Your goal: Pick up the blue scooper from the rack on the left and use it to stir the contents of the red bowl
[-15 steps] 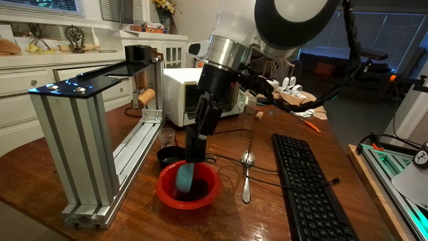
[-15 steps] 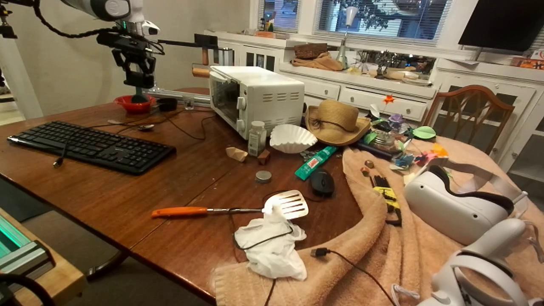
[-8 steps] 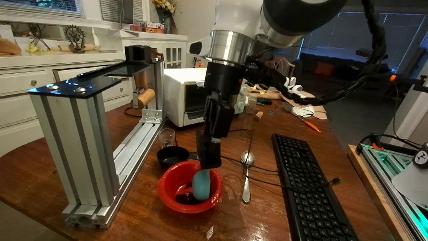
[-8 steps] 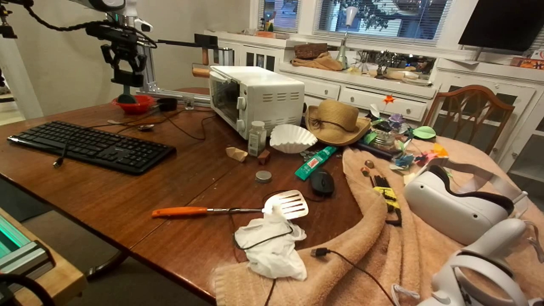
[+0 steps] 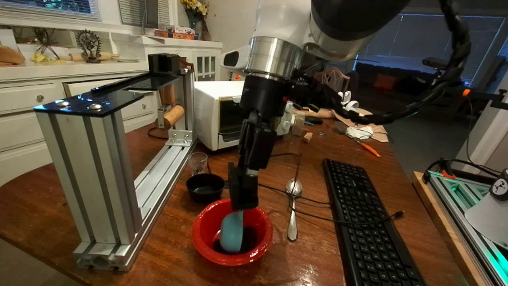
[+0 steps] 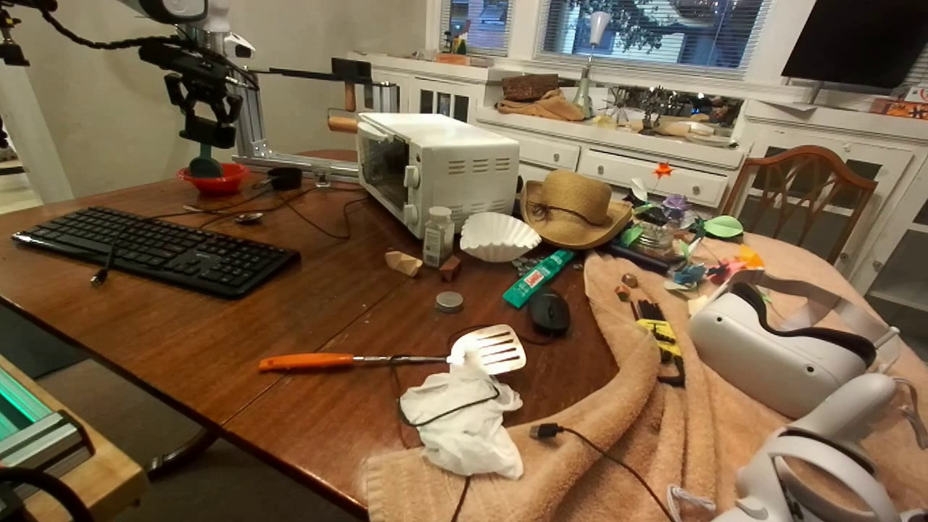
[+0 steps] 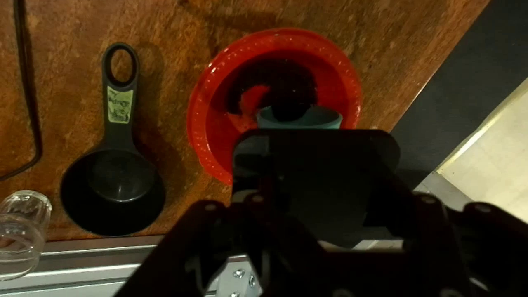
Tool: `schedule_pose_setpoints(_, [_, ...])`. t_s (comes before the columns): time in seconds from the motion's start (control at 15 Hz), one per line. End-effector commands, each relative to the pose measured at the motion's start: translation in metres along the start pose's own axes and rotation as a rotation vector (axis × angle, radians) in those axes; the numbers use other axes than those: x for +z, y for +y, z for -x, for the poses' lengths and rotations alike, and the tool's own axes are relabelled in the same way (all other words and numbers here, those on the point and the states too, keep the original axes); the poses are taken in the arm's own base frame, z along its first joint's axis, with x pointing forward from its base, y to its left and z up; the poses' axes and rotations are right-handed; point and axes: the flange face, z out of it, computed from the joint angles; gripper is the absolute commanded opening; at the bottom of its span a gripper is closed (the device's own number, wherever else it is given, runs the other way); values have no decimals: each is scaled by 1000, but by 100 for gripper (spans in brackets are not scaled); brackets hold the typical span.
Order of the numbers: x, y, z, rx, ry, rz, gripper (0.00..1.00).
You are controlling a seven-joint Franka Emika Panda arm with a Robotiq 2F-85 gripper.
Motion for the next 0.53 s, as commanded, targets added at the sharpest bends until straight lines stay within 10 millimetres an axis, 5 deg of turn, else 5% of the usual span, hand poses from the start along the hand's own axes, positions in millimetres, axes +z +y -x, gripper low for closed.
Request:
schedule_pose_setpoints(0.0, [5, 8, 0, 21, 83, 20, 35])
schedule_pose_setpoints(0.47, [-6, 19, 6, 5, 88, 123, 35])
